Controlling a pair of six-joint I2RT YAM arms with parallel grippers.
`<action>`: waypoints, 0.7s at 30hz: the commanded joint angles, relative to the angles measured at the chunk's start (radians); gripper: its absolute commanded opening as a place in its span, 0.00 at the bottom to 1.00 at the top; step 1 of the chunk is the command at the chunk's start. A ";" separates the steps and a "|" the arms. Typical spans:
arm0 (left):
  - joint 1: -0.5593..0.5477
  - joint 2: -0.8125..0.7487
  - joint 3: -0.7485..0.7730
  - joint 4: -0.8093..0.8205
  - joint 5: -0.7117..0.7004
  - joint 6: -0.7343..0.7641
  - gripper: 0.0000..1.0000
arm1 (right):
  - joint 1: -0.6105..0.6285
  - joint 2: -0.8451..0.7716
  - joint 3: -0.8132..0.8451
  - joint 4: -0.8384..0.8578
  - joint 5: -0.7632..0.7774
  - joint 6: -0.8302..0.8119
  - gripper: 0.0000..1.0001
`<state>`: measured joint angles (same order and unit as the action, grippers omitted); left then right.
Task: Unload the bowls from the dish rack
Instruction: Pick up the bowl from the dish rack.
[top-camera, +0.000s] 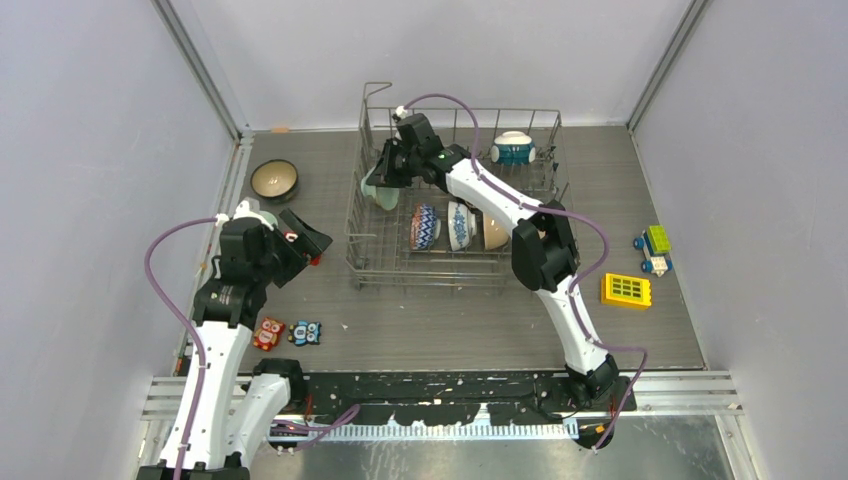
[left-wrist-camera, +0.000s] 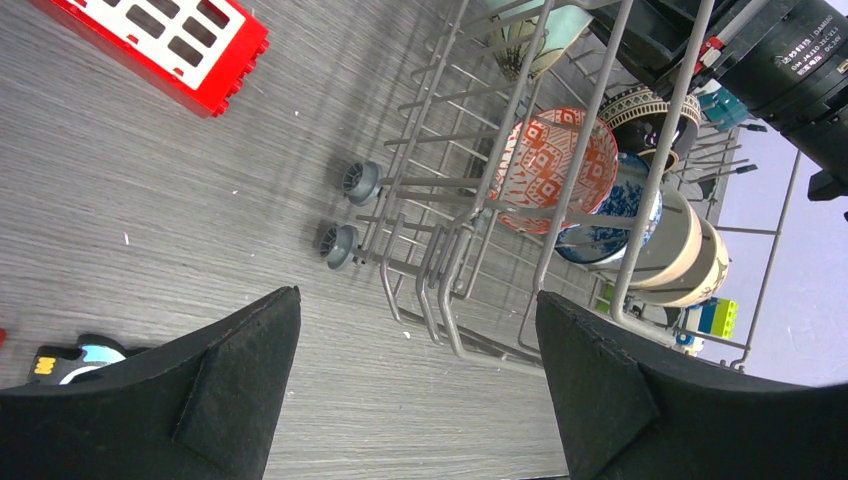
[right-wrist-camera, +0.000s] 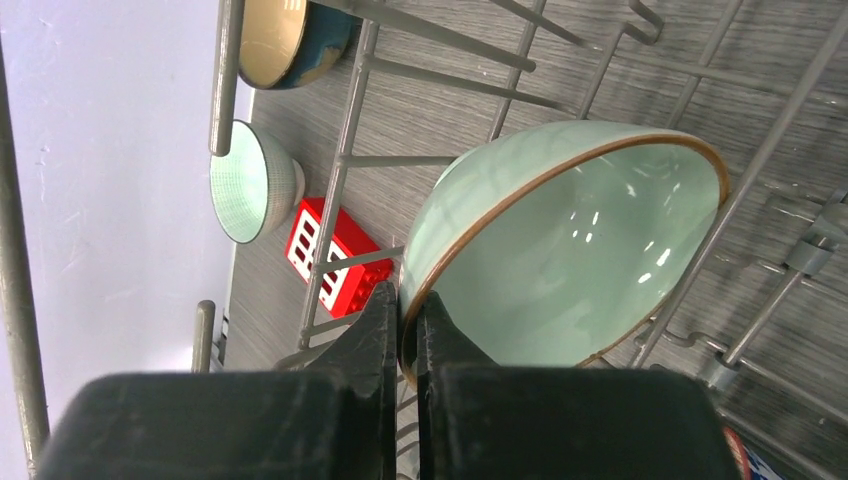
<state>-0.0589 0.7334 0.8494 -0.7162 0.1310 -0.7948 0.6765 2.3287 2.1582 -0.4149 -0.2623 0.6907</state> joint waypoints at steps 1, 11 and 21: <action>-0.004 -0.014 0.028 0.006 -0.006 0.022 0.88 | 0.007 -0.031 0.026 0.022 0.017 -0.005 0.01; -0.003 -0.014 0.064 -0.005 -0.014 0.026 0.88 | -0.031 -0.168 -0.008 -0.005 0.027 -0.022 0.01; -0.003 -0.020 0.101 -0.016 -0.025 0.026 0.88 | -0.057 -0.300 -0.092 0.005 0.019 -0.018 0.01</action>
<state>-0.0589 0.7292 0.8989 -0.7300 0.1162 -0.7807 0.6544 2.1811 2.0846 -0.4644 -0.2520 0.6811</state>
